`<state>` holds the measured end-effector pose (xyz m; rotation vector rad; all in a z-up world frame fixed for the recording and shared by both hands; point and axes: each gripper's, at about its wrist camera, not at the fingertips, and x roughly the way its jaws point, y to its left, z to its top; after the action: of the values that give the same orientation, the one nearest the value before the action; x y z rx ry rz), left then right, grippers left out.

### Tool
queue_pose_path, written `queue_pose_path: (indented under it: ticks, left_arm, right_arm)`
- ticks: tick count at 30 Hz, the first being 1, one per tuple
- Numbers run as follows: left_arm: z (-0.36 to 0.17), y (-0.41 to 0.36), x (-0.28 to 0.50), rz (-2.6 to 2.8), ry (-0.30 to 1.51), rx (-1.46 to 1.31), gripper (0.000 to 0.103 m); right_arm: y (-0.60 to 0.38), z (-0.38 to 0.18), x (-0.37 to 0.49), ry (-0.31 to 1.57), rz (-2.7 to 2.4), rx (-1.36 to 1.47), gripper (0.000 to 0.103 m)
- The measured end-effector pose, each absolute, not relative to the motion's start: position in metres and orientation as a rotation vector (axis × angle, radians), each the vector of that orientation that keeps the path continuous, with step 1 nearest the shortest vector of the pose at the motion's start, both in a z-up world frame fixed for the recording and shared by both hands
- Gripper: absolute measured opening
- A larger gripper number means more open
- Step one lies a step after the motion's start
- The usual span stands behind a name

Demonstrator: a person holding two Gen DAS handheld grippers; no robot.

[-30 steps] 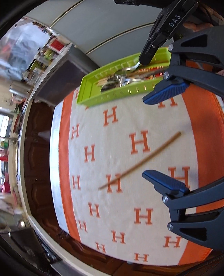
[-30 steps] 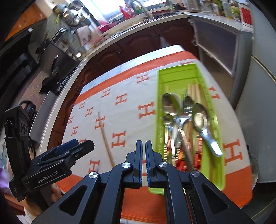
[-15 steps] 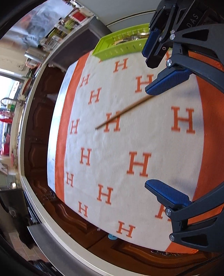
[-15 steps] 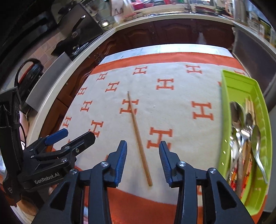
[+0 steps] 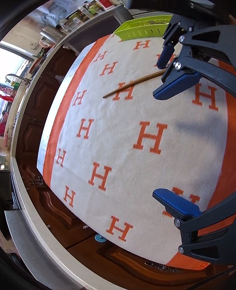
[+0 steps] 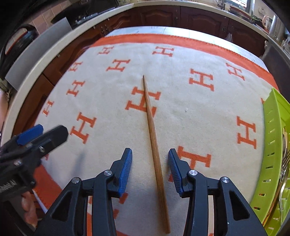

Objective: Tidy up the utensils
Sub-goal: 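Grasp the wooden chopstick on the cloth with the right tool, then carry the wooden chopstick into the green tray and open the right tool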

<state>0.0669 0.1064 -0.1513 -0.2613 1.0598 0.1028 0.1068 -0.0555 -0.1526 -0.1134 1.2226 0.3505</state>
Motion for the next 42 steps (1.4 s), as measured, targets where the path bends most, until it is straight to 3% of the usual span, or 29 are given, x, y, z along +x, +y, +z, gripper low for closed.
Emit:
queue_pose_path:
  ticks: [4, 6, 8, 9, 17, 32, 42]
  left_arm:
    - [-0.156, 0.111, 0.07, 0.114, 1.07, -0.268, 0.097]
    - [-0.158, 0.112, 0.071, 0.118, 1.073, -0.271, 0.097]
    - [-0.158, 0.113, 0.071, 0.118, 1.074, -0.274, 0.097]
    - [-0.158, 0.113, 0.071, 0.119, 1.075, -0.272, 0.097]
    - [-0.153, 0.108, 0.065, 0.119, 1.071, -0.256, 0.097]
    - [-0.122, 0.049, 0.042, 0.039, 1.029, -0.124, 0.097]
    - [-0.12, 0.005, 0.04, -0.047, 1.092, -0.098, 0.102]
  right_arm:
    - [-0.045, -0.158, 0.103, 1.176, 0.333, -0.199, 0.041]
    - [-0.044, -0.159, 0.104, 1.164, 0.322, -0.209, 0.03]
    - [-0.045, -0.159, 0.105, 1.155, 0.315, -0.21, 0.009]
    - [-0.046, -0.16, 0.107, 1.155, 0.303, -0.211, 0.007]
    - [-0.075, -0.147, 0.106, 1.186, 0.311, -0.039, 0.006]
    - [-0.188, -0.056, 0.047, 1.041, 0.233, 0.223, 0.006]
    - [-0.277, -0.032, 0.015, 0.966, 0.099, 0.33, 0.006]
